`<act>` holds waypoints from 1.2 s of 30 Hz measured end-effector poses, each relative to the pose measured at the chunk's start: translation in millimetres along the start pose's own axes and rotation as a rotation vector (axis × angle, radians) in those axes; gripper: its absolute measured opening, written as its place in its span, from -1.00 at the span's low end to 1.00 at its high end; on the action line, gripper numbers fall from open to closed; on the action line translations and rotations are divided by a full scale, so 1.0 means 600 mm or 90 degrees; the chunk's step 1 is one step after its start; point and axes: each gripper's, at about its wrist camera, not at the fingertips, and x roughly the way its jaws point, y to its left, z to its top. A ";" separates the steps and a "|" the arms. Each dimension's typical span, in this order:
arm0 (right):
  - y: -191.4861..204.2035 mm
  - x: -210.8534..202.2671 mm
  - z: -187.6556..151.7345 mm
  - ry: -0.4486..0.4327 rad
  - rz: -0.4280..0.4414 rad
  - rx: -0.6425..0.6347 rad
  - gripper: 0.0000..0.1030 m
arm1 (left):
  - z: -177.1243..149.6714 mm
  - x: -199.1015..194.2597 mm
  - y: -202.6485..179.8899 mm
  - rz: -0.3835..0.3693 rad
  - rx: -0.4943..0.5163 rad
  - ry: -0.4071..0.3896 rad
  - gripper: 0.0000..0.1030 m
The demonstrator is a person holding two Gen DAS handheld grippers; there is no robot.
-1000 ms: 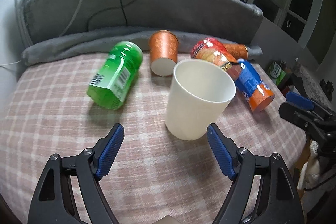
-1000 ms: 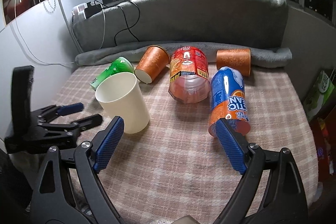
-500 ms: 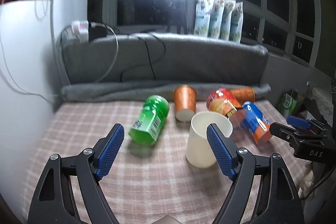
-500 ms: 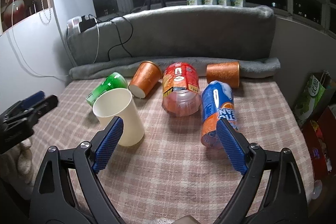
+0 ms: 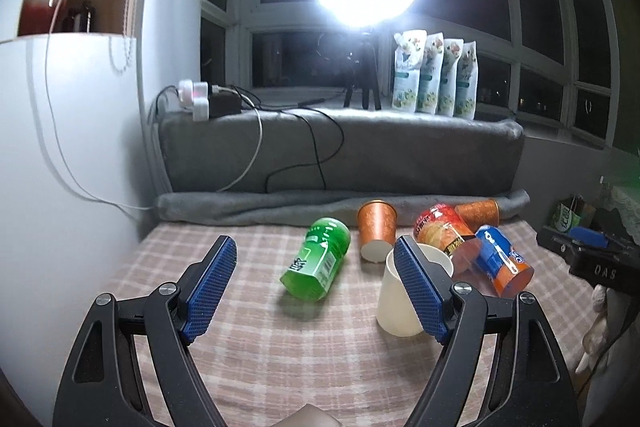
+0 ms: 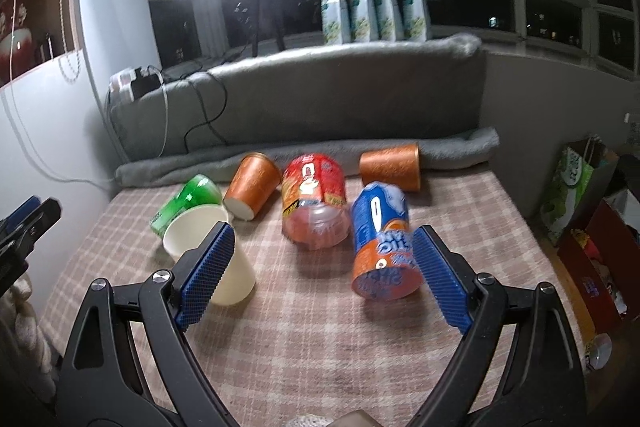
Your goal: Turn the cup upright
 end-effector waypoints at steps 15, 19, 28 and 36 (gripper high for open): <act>0.029 -0.030 0.021 -0.088 -0.074 -0.042 1.00 | 0.007 -0.010 0.003 0.004 -0.012 -0.020 0.59; 0.031 -0.030 0.022 -0.092 -0.088 -0.047 1.00 | 0.008 -0.007 0.004 0.004 -0.014 -0.016 0.59; 0.031 -0.028 0.022 -0.091 -0.089 -0.047 1.00 | 0.007 -0.005 0.007 0.004 -0.021 -0.009 0.59; 0.031 -0.028 0.022 -0.090 -0.088 -0.047 1.00 | 0.006 -0.005 0.011 0.001 -0.028 -0.006 0.59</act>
